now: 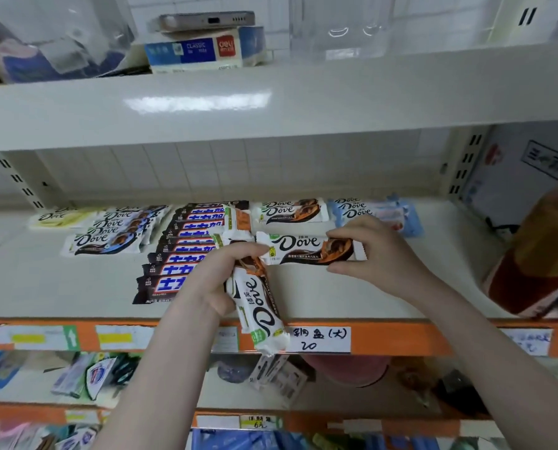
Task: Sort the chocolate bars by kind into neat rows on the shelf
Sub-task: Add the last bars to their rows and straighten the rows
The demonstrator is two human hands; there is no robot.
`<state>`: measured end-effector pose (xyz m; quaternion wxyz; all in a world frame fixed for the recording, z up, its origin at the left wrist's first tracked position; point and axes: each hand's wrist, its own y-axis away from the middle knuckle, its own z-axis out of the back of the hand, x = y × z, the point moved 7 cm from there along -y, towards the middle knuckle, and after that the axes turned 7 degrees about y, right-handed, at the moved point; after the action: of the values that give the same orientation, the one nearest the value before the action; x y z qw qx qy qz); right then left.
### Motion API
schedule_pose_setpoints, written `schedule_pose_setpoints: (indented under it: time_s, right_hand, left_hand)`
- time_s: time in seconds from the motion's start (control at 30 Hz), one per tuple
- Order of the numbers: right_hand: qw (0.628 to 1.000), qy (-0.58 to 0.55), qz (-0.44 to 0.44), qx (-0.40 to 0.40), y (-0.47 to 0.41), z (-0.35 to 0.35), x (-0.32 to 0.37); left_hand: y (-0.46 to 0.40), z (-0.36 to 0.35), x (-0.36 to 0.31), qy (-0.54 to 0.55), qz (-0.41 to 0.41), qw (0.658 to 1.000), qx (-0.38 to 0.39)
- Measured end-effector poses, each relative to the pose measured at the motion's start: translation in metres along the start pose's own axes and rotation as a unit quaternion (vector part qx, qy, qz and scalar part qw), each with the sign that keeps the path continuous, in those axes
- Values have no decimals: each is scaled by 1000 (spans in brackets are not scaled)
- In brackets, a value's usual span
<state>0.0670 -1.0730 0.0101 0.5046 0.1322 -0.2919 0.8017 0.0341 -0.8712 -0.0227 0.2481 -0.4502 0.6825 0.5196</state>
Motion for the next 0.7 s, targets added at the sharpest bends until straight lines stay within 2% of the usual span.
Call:
schedule_pose_setpoints:
  time_s: [0.17,0.3,0.5,0.7]
  right_hand:
    - [983,134,124,-23,-6,-8,12]
    - [976,162,137,-43,-19,-8,17]
    - [965,219,143,-18,-51,-18,7]
    - [966,222,128,-26,-75,-27,2]
  left_hand:
    - [-1,5,-5,16,-9,1000,-9]
    - [-6,10,-12,77,-16,997,6]
    - [-13,33,-16,171,-17,985,-6]
    - [-20,39,-19,189,-12,981,27]
